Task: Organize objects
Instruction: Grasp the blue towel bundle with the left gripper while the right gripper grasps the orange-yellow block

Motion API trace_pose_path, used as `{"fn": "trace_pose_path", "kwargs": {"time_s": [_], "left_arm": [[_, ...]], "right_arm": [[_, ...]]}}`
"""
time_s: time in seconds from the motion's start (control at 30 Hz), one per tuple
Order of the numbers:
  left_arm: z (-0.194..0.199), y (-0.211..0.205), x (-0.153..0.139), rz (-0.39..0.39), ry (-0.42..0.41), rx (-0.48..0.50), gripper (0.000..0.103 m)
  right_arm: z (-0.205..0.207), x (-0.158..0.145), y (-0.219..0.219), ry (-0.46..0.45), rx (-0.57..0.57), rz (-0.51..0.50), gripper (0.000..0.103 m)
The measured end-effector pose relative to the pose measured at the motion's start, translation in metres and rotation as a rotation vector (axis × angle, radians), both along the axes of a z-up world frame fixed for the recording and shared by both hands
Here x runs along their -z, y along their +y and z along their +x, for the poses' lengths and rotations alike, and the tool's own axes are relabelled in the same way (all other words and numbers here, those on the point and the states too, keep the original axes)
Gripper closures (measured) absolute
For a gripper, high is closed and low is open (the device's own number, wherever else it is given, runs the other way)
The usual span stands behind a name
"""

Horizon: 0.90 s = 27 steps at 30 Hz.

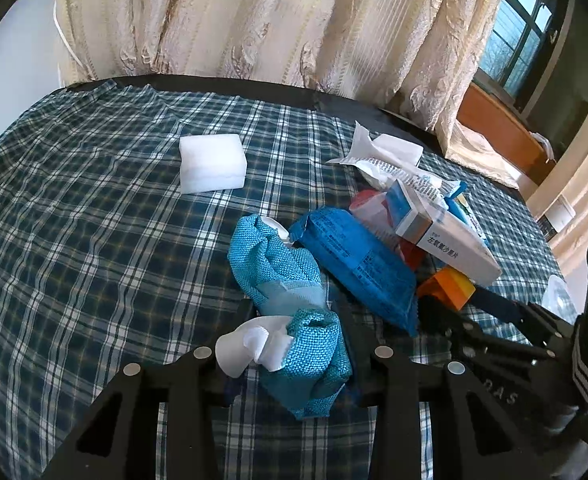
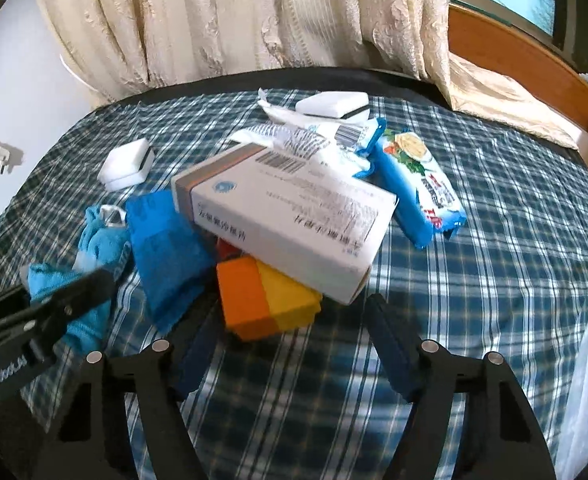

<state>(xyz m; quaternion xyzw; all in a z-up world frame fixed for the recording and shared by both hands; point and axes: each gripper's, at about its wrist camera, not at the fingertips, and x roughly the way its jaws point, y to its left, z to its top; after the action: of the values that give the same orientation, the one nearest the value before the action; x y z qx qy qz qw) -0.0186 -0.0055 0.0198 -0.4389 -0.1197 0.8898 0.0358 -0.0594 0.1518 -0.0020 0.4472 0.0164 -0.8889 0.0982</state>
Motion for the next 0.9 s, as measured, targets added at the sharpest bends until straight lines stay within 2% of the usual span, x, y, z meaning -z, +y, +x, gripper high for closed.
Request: {"fn": "trace_pose_path", "kwargs": {"time_s": [0.13, 0.27, 0.4, 0.6, 0.9], "left_arm": [[-0.001, 0.002, 0.001, -0.018, 0.002, -0.003, 0.059], [-0.004, 0.000, 0.005, -0.027, -0.013, -0.018, 0.054], [-0.005, 0.003, 0.005, -0.051, -0.005, -0.017, 0.053], [-0.002, 0.002, 0.002, -0.051, 0.008, -0.013, 0.064], [0.007, -0.001, -0.015, -0.048, 0.085, -0.039, 0.065]], "right_arm": [[-0.002, 0.001, 0.000, 0.022, -0.004, -0.019, 0.031], [-0.001, 0.000, -0.001, 0.038, -0.026, -0.037, 0.045], [0.001, 0.000, -0.003, 0.043, -0.040, -0.048, 0.058], [0.009, -0.004, -0.001, 0.045, -0.052, -0.064, 0.058], [0.037, -0.010, 0.007, 0.049, -0.053, -0.092, 0.059]]}}
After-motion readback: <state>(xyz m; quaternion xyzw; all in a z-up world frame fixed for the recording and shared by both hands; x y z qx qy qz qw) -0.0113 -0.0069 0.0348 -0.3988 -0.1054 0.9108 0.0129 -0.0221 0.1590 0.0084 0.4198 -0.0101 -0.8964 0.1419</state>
